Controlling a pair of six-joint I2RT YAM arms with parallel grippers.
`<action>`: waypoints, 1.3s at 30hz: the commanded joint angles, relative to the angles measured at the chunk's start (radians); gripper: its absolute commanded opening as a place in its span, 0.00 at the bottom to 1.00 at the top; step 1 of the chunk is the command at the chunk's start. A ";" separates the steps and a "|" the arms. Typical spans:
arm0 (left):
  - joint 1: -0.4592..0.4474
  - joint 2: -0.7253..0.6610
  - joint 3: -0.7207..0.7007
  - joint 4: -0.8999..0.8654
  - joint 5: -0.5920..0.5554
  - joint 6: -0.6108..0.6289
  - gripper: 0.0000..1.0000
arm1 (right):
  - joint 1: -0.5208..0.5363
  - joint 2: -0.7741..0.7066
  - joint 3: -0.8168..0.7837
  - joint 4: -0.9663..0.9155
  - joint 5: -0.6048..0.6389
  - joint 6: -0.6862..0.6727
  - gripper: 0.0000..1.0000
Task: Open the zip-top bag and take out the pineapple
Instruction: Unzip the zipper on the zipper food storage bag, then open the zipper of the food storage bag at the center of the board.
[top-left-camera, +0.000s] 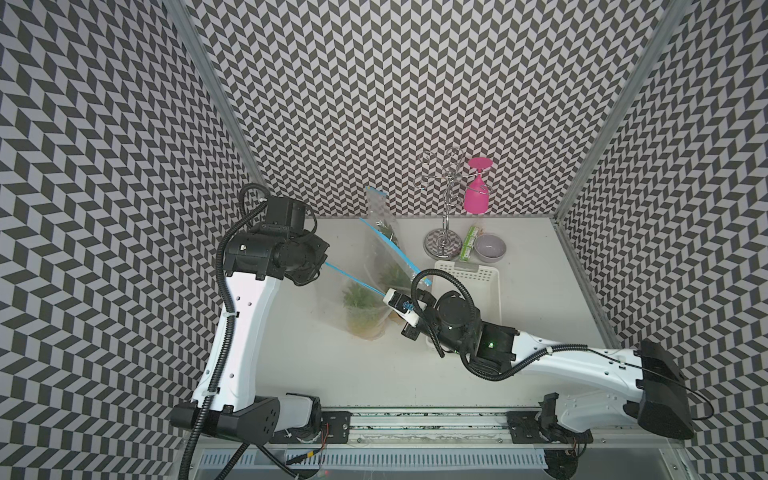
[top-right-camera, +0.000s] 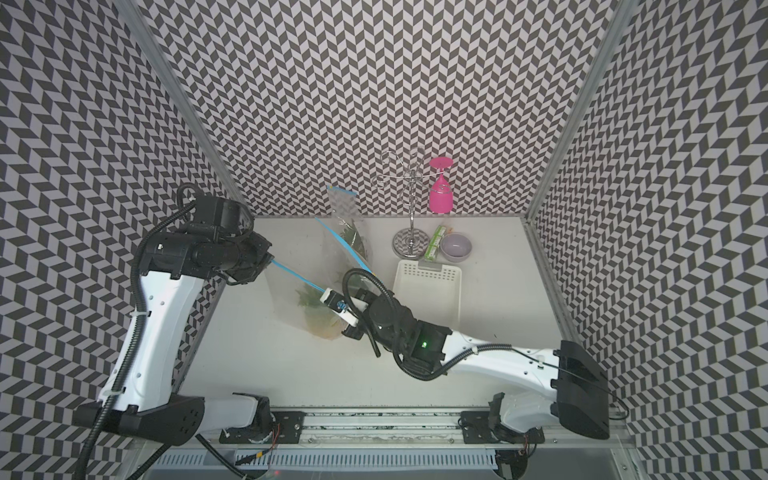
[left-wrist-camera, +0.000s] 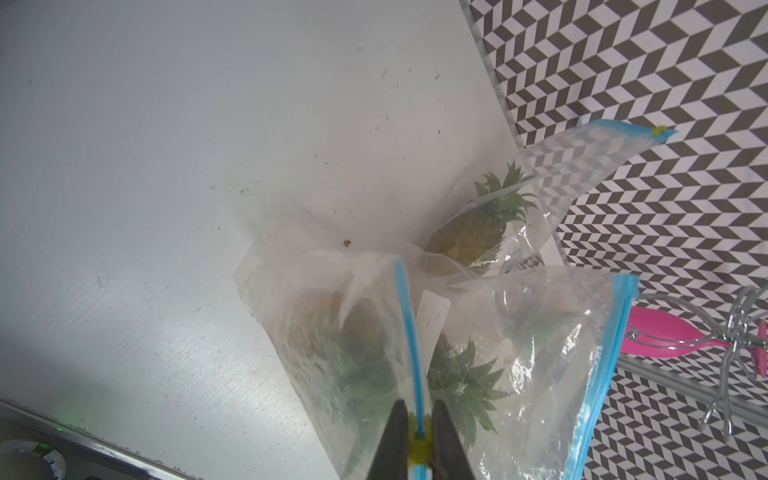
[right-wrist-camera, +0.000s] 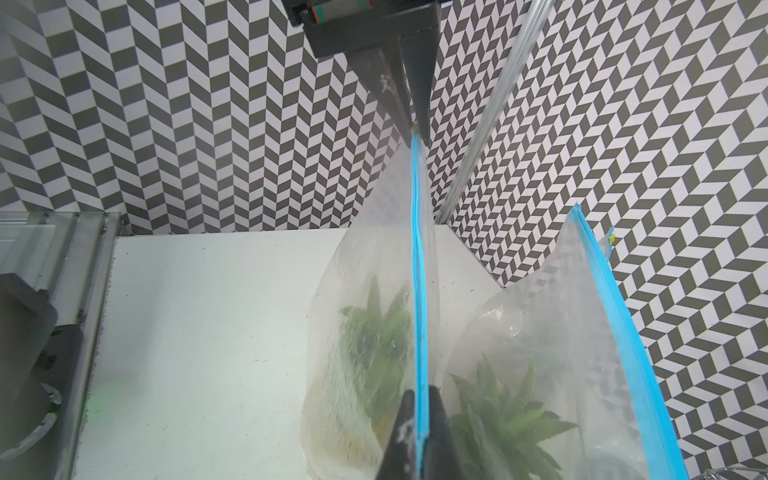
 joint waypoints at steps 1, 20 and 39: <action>0.045 0.012 0.026 0.029 -0.098 0.051 0.12 | 0.011 -0.049 -0.008 0.048 -0.001 0.028 0.00; 0.068 0.006 0.015 0.104 0.038 0.072 0.04 | -0.012 -0.024 0.047 -0.003 -0.089 0.074 0.00; -0.035 -0.083 -0.079 0.095 0.152 0.040 0.04 | -0.019 -0.003 0.281 -0.292 -0.057 0.271 0.36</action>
